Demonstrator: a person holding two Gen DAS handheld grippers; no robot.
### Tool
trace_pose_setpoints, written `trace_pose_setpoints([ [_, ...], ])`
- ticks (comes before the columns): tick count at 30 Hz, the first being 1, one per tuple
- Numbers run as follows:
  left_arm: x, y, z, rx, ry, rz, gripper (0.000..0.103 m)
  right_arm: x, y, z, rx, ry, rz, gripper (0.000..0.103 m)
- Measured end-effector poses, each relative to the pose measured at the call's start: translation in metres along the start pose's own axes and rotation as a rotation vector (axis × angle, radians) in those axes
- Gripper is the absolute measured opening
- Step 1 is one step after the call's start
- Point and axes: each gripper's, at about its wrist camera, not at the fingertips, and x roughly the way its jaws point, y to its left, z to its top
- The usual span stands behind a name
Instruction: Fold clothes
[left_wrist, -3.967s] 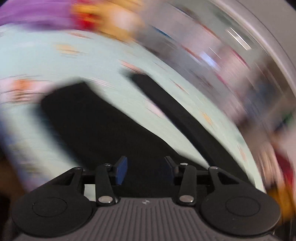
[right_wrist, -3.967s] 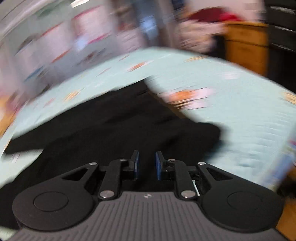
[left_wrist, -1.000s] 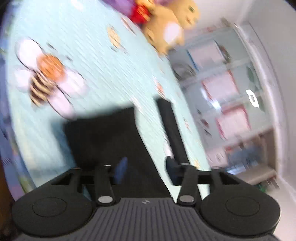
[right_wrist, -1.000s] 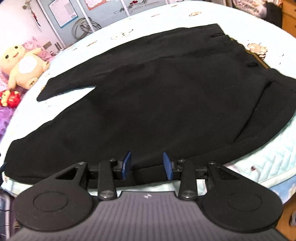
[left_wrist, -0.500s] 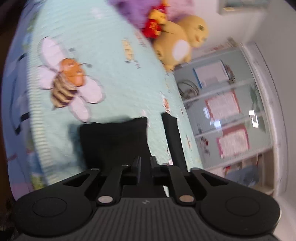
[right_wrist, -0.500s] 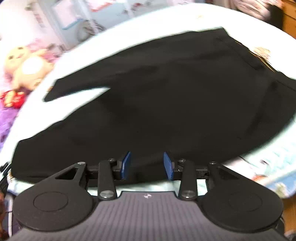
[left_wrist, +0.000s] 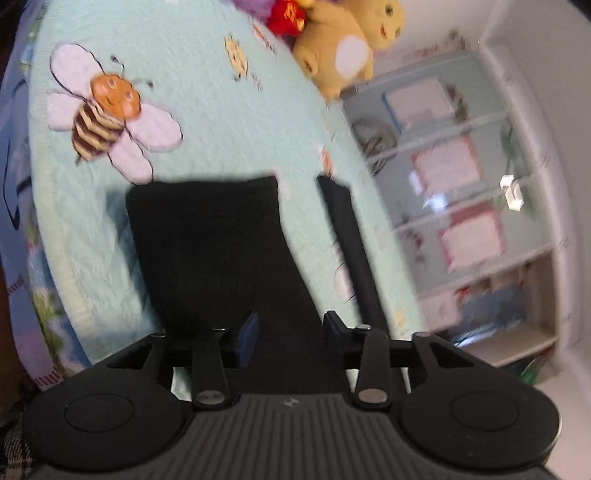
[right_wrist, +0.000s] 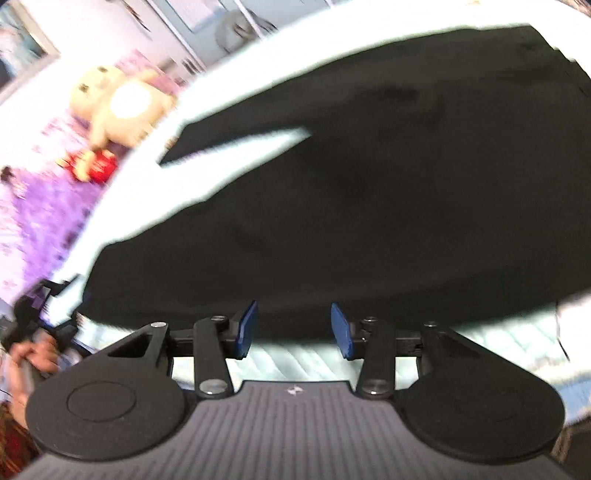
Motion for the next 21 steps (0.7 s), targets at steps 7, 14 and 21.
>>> trace_pose_setpoints([
  [7, -0.003, 0.004, -0.006, -0.103, 0.068, 0.0, 0.039, 0.01, -0.005, -0.003, 0.012, 0.059, -0.015, 0.041],
  [14, -0.007, -0.053, -0.002, -0.092, 0.07, -0.116, 0.053, -0.014, -0.011, 0.008, 0.094, -0.017, 0.081, 0.041],
  [21, 0.04, -0.105, -0.012, -0.051, 0.069, 0.007, 0.066, -0.016, -0.004, 0.033, 0.09, -0.069, 0.145, 0.041],
])
